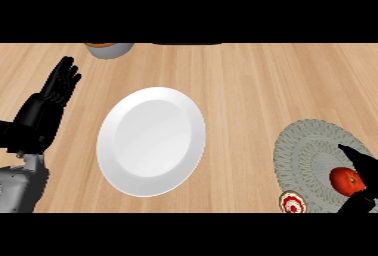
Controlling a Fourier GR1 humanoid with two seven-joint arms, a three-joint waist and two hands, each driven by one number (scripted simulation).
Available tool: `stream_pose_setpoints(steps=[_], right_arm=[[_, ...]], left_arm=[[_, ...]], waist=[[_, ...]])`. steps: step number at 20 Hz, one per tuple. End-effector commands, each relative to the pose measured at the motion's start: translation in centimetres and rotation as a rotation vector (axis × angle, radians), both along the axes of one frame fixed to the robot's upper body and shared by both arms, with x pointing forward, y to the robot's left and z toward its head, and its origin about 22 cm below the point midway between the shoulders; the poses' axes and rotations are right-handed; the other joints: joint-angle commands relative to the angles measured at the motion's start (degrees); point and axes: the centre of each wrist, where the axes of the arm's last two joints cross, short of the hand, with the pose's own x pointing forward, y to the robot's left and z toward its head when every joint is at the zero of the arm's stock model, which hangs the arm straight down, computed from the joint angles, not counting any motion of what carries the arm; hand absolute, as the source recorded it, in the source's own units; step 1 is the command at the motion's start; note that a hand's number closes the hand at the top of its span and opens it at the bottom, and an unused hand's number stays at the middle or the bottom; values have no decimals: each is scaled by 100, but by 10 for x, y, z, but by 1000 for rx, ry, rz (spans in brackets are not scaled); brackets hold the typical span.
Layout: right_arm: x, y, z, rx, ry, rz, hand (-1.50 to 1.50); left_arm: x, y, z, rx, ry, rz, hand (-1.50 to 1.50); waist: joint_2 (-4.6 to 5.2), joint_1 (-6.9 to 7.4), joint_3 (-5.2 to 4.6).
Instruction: Pick the tomato from the placemat and place it in the plate
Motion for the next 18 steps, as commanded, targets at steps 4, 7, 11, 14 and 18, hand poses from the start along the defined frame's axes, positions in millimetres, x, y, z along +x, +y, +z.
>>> stream_pose_setpoints(steps=[4, 7, 11, 14, 18], right_arm=[[13, -8, -30, -42, 54, -5, -150], [9, -18, -39, -66, 62, 7, -150], [19, -23, -48, -104, -209, 56, 150], [26, -24, -45, -170, -251, 77, 150], [46, -2, -28, -183, -381, 251, 150]], left_arm=[[5, 1, 10, 4, -5, 3, 0], [-4, 2, 5, 1, 10, -3, 0], [4, -14, -1, 0, 2, 9, 0], [-8, -1, 3, -5, 3, -14, 0], [3, -8, 8, -13, -5, -38, 0]], waist=[[3, 14, 1], [0, 12, 0], [11, 53, 9], [2, 58, 4], [13, 116, 6]])
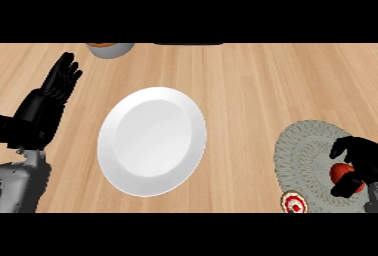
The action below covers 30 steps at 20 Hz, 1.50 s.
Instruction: Pick the tomato from the placemat and place it in the plate
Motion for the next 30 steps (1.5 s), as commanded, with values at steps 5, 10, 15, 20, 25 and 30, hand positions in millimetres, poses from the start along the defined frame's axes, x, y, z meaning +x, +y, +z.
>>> stream_pose_setpoints(steps=[5, 10, 15, 20, 25, 30], right_arm=[[62, -4, 40, -61, -160, 435, 150], [95, 32, 49, 28, -268, 591, 150], [93, 46, 91, 236, -419, 756, 150], [85, 90, 110, 507, -473, 878, 150], [63, 125, 129, 591, -471, 950, 150], [62, 177, 151, 600, -465, 970, 150]], left_arm=[[4, -8, 2, 9, -21, -55, 0], [10, -12, -4, 1, -8, 2, 0], [7, 10, -10, 13, 1, 8, 0], [-1, 2, 4, 12, -2, 7, 0], [4, 9, -6, 16, 6, 0, 0], [6, -13, -8, 11, -15, 4, 0]], waist=[[88, 298, 50], [48, 96, 35], [4, -28, 27], [-32, -34, 28], [1, -65, 25], [9, -21, 27]])
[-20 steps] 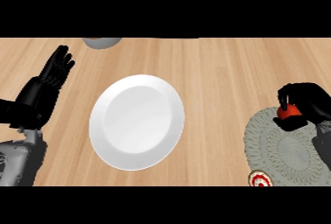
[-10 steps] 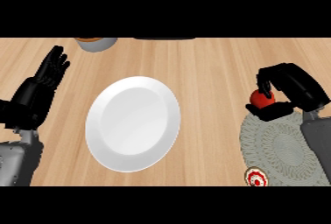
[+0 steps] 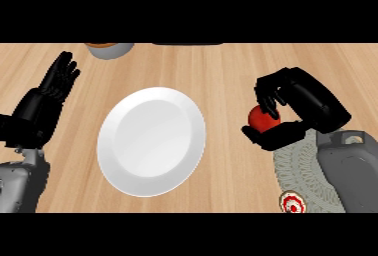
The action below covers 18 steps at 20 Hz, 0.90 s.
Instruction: Pick the tomato from the placemat and place it in the plate
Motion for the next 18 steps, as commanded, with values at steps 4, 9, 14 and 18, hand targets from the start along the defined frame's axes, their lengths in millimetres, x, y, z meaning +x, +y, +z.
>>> stream_pose_setpoints(steps=[4, 9, 14, 18], right_arm=[[-4, 95, 4, 37, 56, 70, 150], [-5, 151, 3, 52, 127, 83, 150], [2, 185, -11, 8, 138, 45, 150], [9, 207, -35, -54, 121, 16, 150]], left_arm=[[6, 6, -5, -9, 1, -23, 0], [7, -13, 3, -8, 1, -17, 0], [-8, 5, 0, -1, 1, -34, 0], [-6, -9, -2, 13, -10, -24, 0]], waist=[[25, 53, 0], [23, 79, 2], [20, 135, 1], [33, 195, 0]])
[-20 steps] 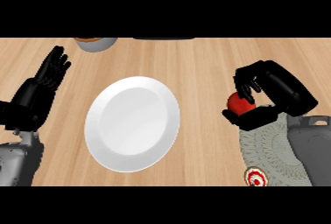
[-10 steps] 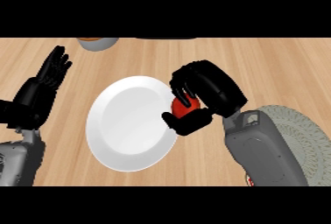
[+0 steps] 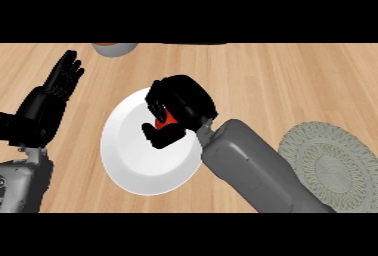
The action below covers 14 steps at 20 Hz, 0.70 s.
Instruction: Pick the tomato from the placemat and place it in the plate
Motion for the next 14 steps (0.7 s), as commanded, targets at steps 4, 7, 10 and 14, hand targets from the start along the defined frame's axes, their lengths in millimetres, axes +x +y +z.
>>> stream_pose_setpoints(steps=[4, 7, 10, 14], right_arm=[[4, 37, -33, -92, -17, -22, 150], [9, 39, -49, -137, 8, -20, 150], [13, 33, -59, -51, 130, -149, -150], [23, 38, -48, -10, 184, -90, -150]], left_arm=[[6, -8, -17, -27, 9, -24, 0], [7, -11, -21, 3, -4, -21, 0], [7, -2, -1, -8, -1, -66, 0], [22, -23, 13, -14, -17, -81, 0]], waist=[[27, 73, -3], [52, 175, -4], [80, 355, -4], [105, 346, -1]])
